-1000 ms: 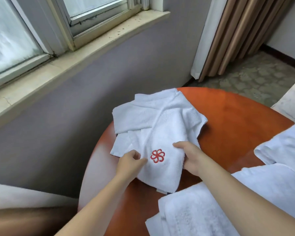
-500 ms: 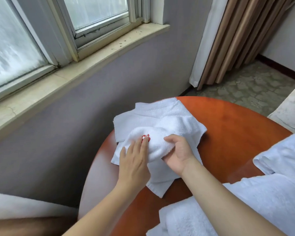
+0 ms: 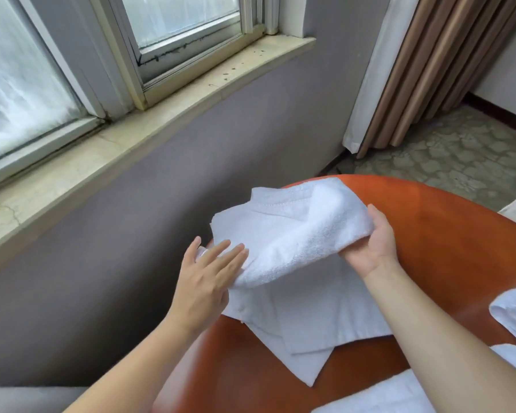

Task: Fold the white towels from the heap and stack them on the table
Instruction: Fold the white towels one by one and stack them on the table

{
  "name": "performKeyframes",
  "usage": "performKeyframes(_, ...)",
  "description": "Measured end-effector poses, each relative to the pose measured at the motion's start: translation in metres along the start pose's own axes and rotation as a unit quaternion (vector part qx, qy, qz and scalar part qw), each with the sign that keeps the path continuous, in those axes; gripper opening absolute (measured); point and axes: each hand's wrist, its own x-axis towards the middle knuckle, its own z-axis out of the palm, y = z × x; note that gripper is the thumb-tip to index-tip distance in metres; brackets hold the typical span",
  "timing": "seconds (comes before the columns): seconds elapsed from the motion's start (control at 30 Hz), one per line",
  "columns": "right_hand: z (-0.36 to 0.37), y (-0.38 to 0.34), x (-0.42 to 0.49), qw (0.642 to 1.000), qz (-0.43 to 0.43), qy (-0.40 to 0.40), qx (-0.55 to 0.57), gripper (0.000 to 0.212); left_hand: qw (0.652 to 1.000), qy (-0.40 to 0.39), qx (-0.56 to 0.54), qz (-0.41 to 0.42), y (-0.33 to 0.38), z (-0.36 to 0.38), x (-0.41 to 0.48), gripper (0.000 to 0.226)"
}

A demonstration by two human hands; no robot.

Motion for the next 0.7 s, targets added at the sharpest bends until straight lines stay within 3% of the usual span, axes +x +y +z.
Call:
performKeyframes(0.17,-0.004,-0.012,0.021,0.997,-0.060,-0.054,0.020,0.043,0.999,0.031,0.026,-0.002,-0.033,0.013,0.020,0.054)
performKeyframes(0.27,-0.015,-0.016,0.022,0.989,-0.108,-0.084,0.056,0.064,0.998,0.053,0.027,-0.014,-0.044,0.023,0.033,0.048)
performKeyframes(0.47,-0.033,-0.012,0.027,0.991,-0.064,-0.104,0.063,0.075,0.993,0.074,0.051,-0.074,-0.050,0.053,0.037,0.066)
performKeyframes(0.57,-0.043,-0.006,0.035,0.988,-0.054,-0.102,0.100,0.090,0.993,0.039,0.062,-0.090,-0.053,0.065,0.022,0.061)
performKeyframes(0.7,-0.053,-0.007,0.046,0.992,-0.056,-0.057,0.102,0.103,0.993,-0.078,0.047,-0.077,-0.050,0.071,-0.008,0.076)
